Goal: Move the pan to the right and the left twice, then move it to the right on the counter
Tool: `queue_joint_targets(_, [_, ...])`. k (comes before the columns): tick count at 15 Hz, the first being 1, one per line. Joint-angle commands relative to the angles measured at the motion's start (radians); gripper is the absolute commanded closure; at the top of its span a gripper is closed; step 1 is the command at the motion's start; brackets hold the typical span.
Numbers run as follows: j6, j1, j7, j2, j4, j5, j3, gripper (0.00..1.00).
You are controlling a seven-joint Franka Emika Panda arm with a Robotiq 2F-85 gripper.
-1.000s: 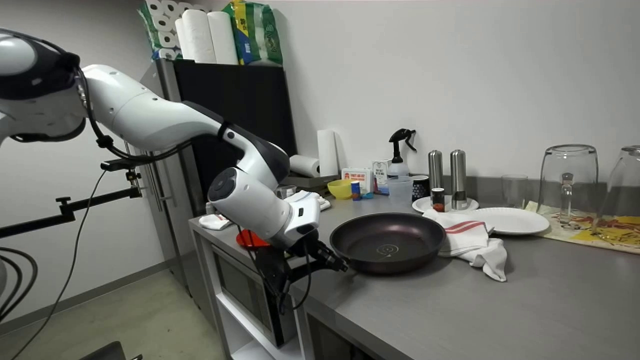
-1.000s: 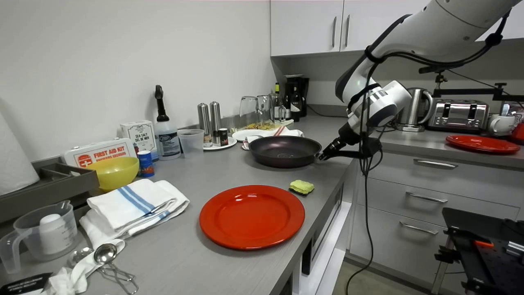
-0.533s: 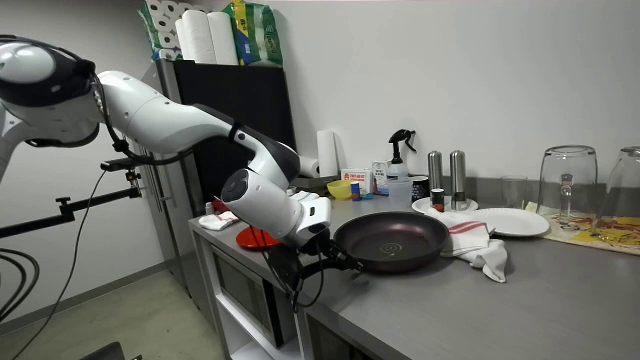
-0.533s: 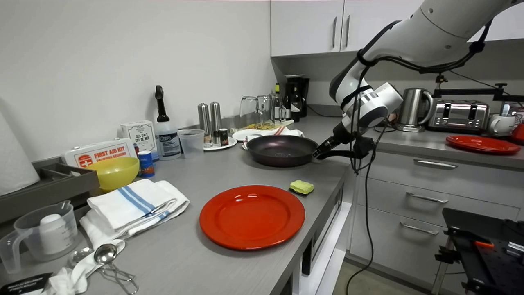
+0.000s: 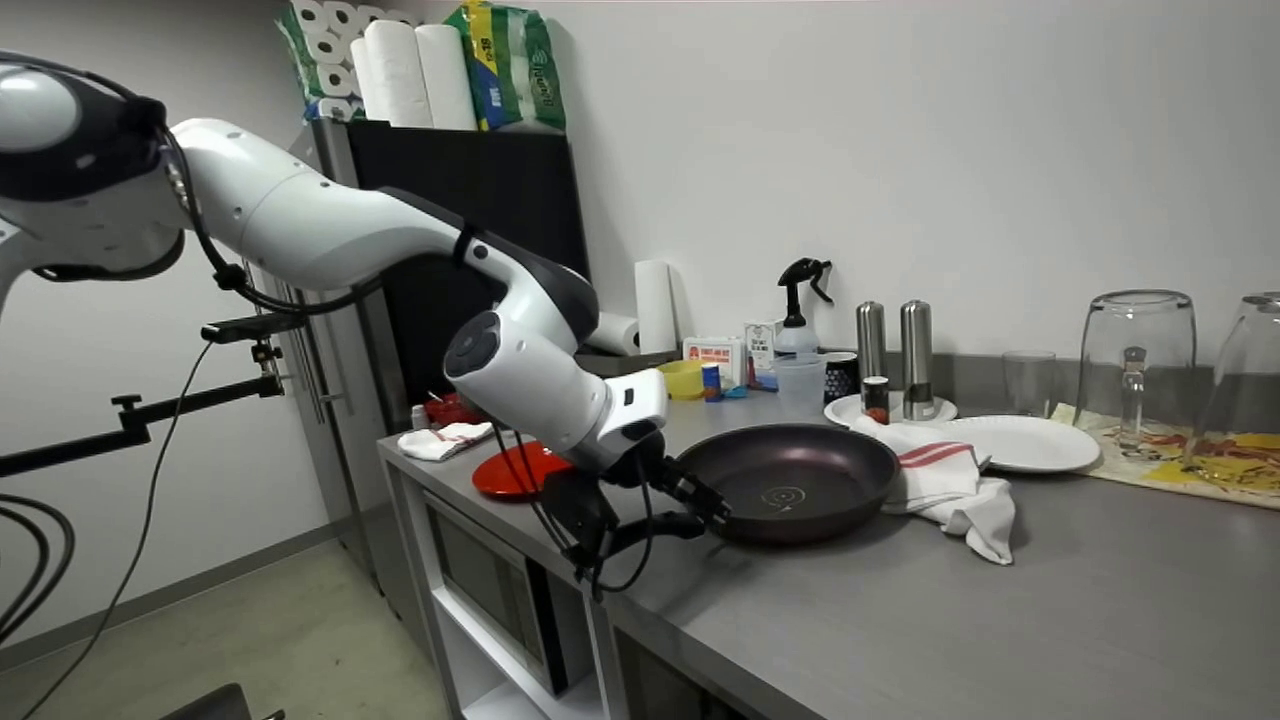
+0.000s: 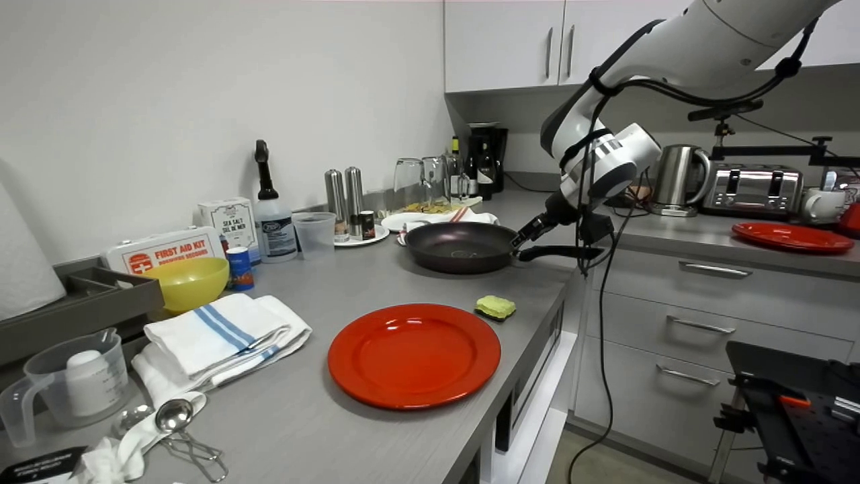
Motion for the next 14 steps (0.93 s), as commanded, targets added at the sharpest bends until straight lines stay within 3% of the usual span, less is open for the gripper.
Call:
queue_joint_targets(1, [0.045,0.073,0.068,-0.177,-0.062,-0.151,-0.062,0.0])
queue_joint_targets(4, [0.078,0.152,0.207,-0.298,-0.117,-0.376,-0.133,0.0])
queue_joint_targets(10, [-0.061,0.41,0.584,-0.287,-0.211,-0.844,-0.465,0.0])
queue_joint_targets(14, [-0.194,0.57,0.722,-0.222,-0.195,-0.974,-0.68,0.0])
